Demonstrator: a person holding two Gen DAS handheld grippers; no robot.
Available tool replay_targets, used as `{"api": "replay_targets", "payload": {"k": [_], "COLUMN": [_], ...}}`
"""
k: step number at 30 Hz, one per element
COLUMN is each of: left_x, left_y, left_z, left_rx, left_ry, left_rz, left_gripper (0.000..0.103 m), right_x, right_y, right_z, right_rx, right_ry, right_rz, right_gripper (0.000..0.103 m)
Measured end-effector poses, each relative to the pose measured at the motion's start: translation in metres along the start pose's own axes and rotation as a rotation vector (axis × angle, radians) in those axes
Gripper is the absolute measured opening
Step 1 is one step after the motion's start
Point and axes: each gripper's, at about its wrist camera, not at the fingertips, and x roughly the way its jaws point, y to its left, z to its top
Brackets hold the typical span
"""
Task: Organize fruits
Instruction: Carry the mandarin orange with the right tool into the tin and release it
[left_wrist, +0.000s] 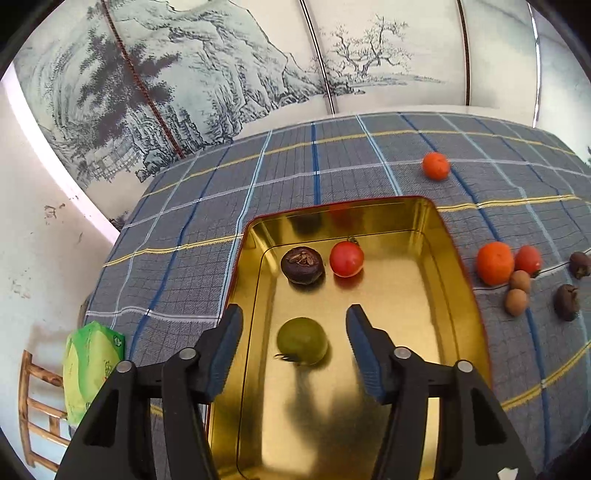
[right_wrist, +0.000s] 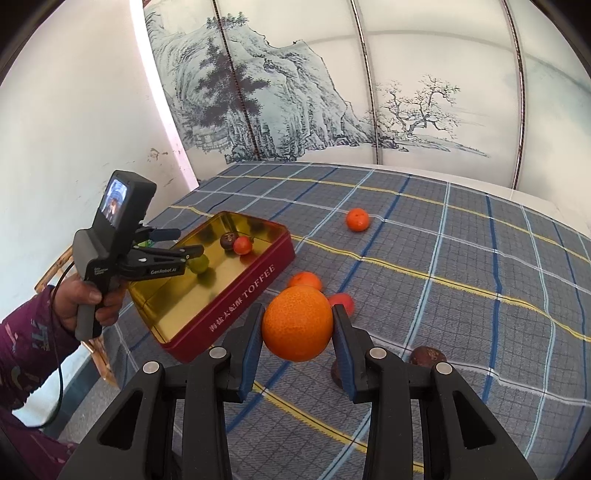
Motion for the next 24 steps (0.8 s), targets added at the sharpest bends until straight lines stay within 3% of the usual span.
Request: {"api": "replay_targets", "payload": {"k": [10,24], "left_x": [-0.037,-0.059], "left_y": [-0.003,0.005], "left_z": [-0.013,-0.026], "left_rx": [-0.059,-0.106], "left_ry": [-0.053,-0.101], "left_rz": [-0.028,-0.048], "left_gripper": [0.07,0.078], "right_x": [0.004,0.024], "right_y": [0.019,0.049], "right_z": [0.008,0.032], "right_rx": [-0.033,-0.064], "right_ry": [0.012,0.03], "right_rz": [0.022,0.088], "right_gripper": [0.037,0.037]}}
